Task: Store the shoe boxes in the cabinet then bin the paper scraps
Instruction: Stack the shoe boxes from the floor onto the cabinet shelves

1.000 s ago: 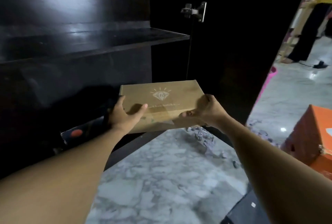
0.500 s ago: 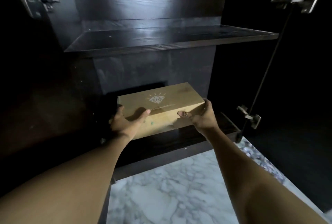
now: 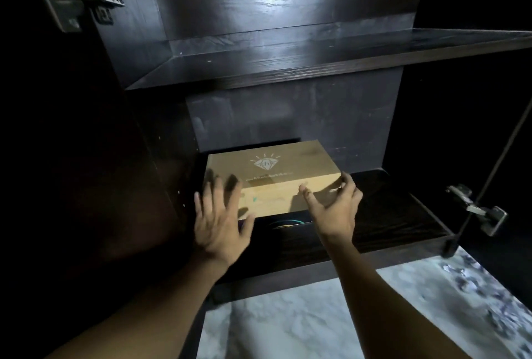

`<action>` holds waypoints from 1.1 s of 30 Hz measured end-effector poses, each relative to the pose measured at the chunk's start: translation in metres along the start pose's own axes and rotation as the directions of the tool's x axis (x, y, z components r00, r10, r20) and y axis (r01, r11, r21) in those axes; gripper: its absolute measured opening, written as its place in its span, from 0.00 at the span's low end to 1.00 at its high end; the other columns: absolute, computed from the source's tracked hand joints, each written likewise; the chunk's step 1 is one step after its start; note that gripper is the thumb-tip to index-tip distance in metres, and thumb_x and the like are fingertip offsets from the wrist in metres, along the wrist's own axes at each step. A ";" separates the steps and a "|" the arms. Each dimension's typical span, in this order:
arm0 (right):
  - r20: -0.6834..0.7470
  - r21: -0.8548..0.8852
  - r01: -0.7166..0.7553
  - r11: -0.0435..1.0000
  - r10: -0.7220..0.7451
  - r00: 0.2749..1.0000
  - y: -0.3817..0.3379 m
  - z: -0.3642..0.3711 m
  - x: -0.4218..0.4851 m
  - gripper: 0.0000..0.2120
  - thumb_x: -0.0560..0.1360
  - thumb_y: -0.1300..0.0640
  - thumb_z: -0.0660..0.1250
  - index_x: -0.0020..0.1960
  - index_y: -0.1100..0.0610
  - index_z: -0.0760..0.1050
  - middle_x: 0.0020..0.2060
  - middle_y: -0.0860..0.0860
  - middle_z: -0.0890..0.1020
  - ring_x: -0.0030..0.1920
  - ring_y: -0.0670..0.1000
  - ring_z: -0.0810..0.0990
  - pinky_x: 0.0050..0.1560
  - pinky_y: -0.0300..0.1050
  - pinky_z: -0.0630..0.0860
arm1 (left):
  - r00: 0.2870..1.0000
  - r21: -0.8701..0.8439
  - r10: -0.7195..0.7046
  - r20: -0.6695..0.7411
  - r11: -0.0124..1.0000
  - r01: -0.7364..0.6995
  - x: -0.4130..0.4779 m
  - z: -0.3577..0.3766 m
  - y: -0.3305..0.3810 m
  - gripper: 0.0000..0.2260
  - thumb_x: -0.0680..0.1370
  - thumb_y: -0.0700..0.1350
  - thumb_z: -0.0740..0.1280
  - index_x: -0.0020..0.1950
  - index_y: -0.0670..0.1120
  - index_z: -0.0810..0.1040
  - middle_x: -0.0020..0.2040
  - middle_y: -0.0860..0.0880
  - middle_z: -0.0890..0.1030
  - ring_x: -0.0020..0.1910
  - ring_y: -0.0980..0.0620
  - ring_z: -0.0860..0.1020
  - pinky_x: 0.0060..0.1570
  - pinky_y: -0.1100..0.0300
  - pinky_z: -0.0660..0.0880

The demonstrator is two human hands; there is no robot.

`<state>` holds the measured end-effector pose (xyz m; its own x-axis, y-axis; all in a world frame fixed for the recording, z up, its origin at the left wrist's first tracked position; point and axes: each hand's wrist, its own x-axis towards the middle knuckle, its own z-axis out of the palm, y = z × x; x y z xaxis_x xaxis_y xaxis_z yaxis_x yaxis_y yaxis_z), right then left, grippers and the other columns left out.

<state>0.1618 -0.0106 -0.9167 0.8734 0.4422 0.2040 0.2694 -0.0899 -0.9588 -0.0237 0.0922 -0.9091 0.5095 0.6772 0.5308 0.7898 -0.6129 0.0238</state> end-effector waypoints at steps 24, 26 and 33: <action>0.313 -0.038 -0.017 0.999 0.028 0.949 -0.006 0.030 0.038 0.33 0.76 0.49 0.71 0.77 0.49 0.62 0.71 0.50 0.71 0.70 0.55 0.72 0.70 0.59 0.70 | 0.784 -0.172 -0.150 0.603 0.935 0.311 0.088 -0.011 0.003 0.40 0.73 0.55 0.69 0.79 0.56 0.49 0.79 0.49 0.54 0.78 0.46 0.47 0.76 0.49 0.51; 0.296 -0.081 -0.001 0.997 0.025 0.955 -0.016 0.018 0.035 0.29 0.76 0.46 0.70 0.74 0.47 0.65 0.68 0.50 0.75 0.66 0.53 0.75 0.67 0.56 0.74 | 0.796 -0.299 -0.155 0.586 0.871 0.390 0.094 -0.020 0.005 0.35 0.74 0.52 0.70 0.78 0.53 0.58 0.70 0.51 0.72 0.72 0.47 0.66 0.71 0.51 0.65; 0.228 -0.288 0.108 0.952 -0.041 0.973 -0.048 -0.048 0.009 0.20 0.78 0.42 0.65 0.67 0.49 0.76 0.59 0.49 0.83 0.59 0.51 0.80 0.60 0.46 0.75 | 0.865 -0.453 -0.089 0.494 0.822 0.344 0.081 -0.062 0.053 0.22 0.74 0.53 0.68 0.68 0.52 0.74 0.63 0.48 0.78 0.59 0.47 0.77 0.53 0.63 0.70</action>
<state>0.1759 -0.0456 -0.8595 0.7461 0.6373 0.1929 0.4672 -0.2947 -0.8336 0.0377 0.0890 -0.8122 0.5388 0.8416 0.0381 0.6701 -0.4554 0.5862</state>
